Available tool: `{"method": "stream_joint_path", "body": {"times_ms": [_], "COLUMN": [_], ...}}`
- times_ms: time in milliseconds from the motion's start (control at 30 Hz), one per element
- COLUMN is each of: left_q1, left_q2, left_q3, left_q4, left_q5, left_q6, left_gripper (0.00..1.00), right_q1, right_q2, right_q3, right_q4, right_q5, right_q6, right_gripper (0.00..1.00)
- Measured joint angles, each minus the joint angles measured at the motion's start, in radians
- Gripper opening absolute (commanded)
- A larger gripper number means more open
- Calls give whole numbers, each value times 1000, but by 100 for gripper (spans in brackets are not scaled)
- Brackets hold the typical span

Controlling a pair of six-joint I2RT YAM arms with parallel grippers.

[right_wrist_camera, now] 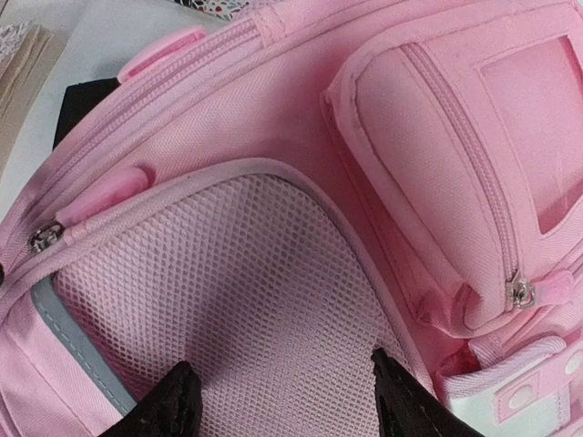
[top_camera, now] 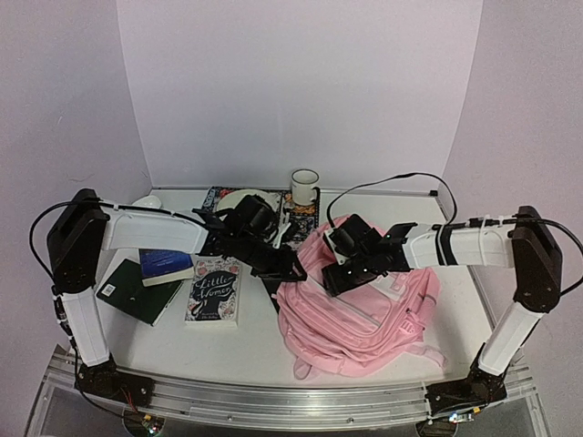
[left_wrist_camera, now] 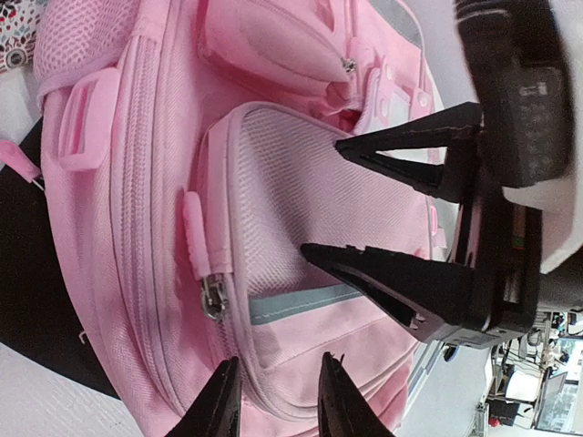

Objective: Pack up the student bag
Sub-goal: Adjust the upper front pocket of the student bag, then pick up the upper front pocket of the student bag.

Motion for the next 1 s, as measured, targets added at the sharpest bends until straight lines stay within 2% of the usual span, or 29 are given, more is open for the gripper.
{"method": "stream_joint_path", "body": {"times_ms": [200, 400, 633, 1000], "left_q1": [0, 18, 34, 34], "left_q2": [-9, 75, 148, 176], "left_q3": [31, 142, 183, 210], "left_q4": [-17, -41, -105, -136], "left_q5": [-49, -114, -174, -162], "left_q6": [0, 3, 7, 28], "left_gripper": [26, 22, 20, 27], "right_q1": [-5, -6, -6, -6], "right_q2": [-10, -11, -11, 5], "right_q3": [-6, -10, -10, -10], "right_q4": [11, 22, 32, 54], "right_q5": [-7, -15, -28, -47], "right_q6": [-5, -5, -4, 1], "right_gripper": [65, 64, 64, 64]}}
